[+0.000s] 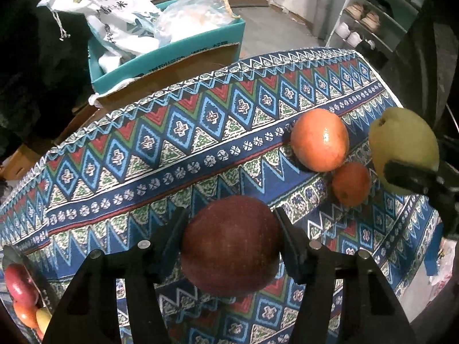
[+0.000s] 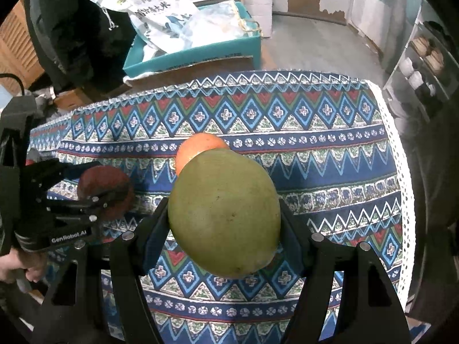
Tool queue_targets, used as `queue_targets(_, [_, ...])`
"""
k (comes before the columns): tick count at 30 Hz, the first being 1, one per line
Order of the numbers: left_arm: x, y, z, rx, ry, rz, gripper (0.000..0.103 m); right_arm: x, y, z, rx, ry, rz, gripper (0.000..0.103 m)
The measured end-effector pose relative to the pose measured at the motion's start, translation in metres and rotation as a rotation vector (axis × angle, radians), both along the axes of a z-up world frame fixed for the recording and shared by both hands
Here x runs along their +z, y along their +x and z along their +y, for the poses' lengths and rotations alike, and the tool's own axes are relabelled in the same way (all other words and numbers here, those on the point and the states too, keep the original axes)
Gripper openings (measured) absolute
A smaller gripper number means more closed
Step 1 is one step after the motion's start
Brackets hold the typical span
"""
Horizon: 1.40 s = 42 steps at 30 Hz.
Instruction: Organize fruits
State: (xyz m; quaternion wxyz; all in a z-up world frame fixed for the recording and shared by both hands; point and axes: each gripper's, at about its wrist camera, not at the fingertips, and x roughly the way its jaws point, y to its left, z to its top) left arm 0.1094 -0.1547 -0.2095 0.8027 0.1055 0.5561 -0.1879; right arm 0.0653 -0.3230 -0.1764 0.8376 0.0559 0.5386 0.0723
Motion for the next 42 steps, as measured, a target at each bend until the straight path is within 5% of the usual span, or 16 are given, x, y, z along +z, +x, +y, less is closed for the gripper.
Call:
queue_targets(33, [0.124,-0.048,0.054,0.015,-0.074,-0.239,0.060,0.089,-0.006,0.060,0.093,0.037,-0.172,0.071])
queue_targets(36, [0.130,-0.051,0.060,0.020,-0.080,-0.254,0.052,0.097,-0.006,0.068,0.109,0.041,-0.185,0.071])
queue_targets(38, [0.137,-0.054,0.065,0.021,-0.090,-0.266,0.013,0.100,-0.006,0.073,0.119,0.040,-0.192,0.071])
queue_targets(42, [0.131,-0.046,0.073,0.031,-0.125,-0.213,0.014,0.093,-0.004,0.084,0.135,0.029,-0.170,0.071])
